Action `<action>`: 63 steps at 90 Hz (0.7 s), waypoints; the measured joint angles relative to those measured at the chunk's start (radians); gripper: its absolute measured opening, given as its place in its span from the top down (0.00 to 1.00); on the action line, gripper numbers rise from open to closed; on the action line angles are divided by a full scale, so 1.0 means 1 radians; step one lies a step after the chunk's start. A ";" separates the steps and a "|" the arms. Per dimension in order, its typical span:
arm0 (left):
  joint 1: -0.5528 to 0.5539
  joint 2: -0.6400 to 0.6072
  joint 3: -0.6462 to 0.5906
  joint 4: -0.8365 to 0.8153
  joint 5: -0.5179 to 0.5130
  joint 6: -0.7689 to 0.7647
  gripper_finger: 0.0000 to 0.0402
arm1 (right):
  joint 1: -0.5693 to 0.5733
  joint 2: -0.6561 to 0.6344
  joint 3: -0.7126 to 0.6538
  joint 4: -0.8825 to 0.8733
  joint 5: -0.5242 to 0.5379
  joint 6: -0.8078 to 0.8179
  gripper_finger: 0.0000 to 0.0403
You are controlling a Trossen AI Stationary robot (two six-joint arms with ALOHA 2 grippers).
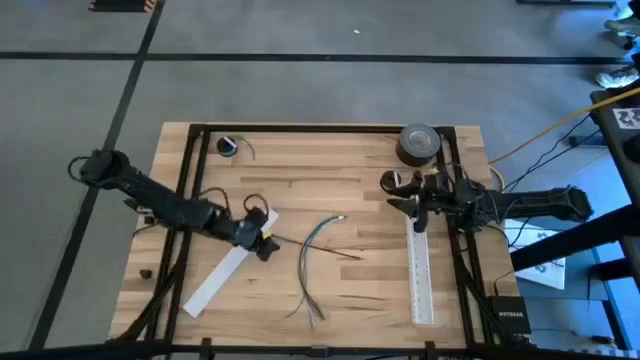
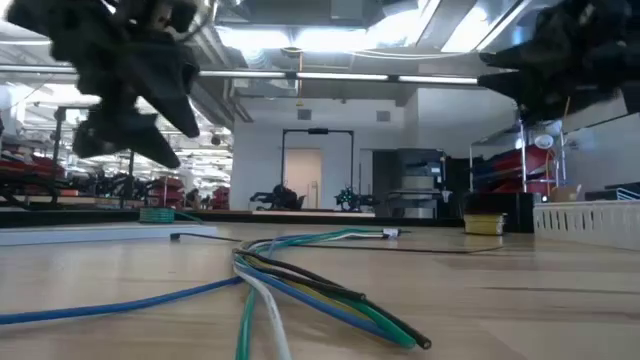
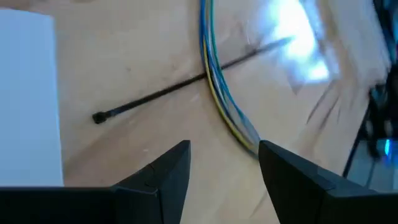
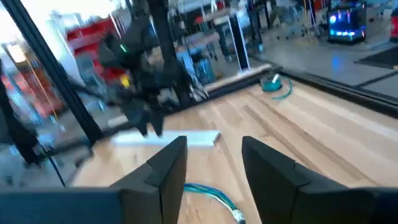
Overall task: Ziptie cables
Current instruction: Wrap the cable wires using the black zip tie
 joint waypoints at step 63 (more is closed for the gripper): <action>-0.003 0.300 0.000 0.118 -0.125 -0.418 0.56 | 0.167 0.705 0.271 -0.187 -0.022 -0.270 0.65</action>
